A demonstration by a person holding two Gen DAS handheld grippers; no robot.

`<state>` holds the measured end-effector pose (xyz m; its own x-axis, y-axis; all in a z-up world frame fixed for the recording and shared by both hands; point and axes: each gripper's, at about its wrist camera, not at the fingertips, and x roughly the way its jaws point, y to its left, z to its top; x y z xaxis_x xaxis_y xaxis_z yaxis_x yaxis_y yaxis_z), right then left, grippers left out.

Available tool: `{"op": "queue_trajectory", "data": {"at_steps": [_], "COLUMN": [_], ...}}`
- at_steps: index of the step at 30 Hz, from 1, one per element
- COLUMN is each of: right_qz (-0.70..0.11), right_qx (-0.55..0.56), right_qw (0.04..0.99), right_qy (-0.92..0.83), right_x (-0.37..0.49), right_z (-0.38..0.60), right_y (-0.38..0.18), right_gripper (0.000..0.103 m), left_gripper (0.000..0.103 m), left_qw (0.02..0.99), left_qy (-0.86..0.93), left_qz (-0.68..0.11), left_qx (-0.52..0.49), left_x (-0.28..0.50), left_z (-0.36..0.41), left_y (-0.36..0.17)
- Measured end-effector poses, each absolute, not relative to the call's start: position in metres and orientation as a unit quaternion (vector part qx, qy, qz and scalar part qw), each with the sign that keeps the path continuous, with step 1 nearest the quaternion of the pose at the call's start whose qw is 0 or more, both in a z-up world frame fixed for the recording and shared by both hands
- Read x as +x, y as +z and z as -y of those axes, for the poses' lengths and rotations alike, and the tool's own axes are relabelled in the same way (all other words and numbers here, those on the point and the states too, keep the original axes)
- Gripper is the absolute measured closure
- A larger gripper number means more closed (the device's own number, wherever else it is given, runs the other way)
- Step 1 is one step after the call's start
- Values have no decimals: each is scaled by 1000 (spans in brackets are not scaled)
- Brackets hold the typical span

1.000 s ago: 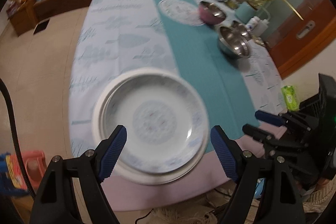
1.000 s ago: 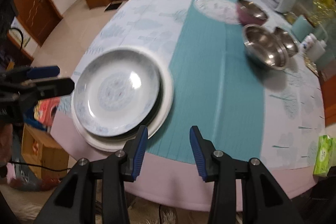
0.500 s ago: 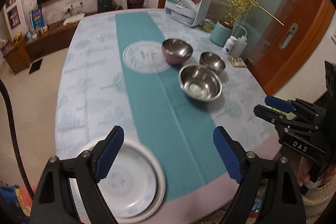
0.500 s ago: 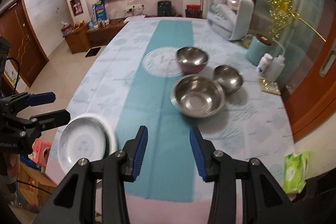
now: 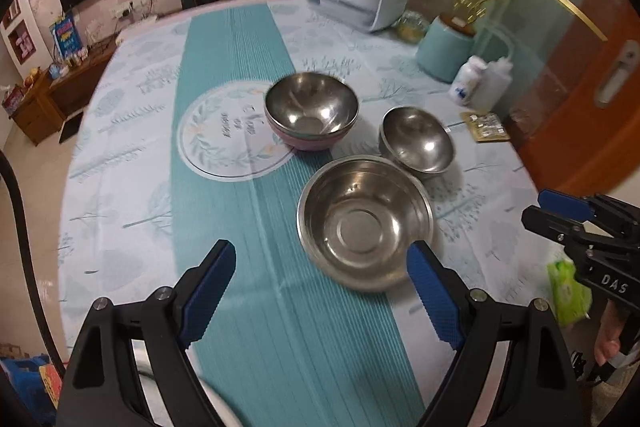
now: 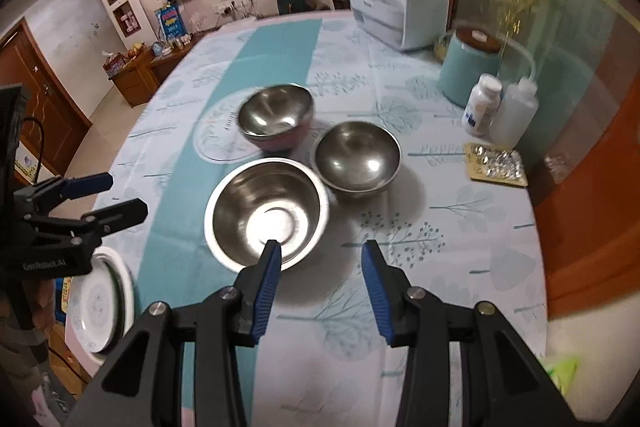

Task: Organize plates and bowls

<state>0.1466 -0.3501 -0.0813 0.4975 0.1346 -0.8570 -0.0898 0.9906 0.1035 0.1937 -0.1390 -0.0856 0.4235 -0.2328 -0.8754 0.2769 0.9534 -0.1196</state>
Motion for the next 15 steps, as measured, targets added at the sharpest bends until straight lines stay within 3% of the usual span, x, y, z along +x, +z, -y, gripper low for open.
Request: {"op": "queue_trajectory", "data": {"at_steps": [10,12,15], "right_qz": [-555,-568,-586], "right_qx": [100,104,109], "right_qw": [818,809,794], "right_qy": [109,114,121], "right_x": [215,224,233], "right_z": [360,354,347], "right_y": [-152,-166,-185], "right_gripper": [61,61,61], "left_gripper": [17,19,31], "left_qw": [788,785,776], "left_qy": [-103,-100,-107], "left_qz": [-605,-609,-617], "left_qx": [-44,-56,-70], "left_x": [252,257,259], "left_z": [143,141,140], "left_y": [-174,-183,-194]}}
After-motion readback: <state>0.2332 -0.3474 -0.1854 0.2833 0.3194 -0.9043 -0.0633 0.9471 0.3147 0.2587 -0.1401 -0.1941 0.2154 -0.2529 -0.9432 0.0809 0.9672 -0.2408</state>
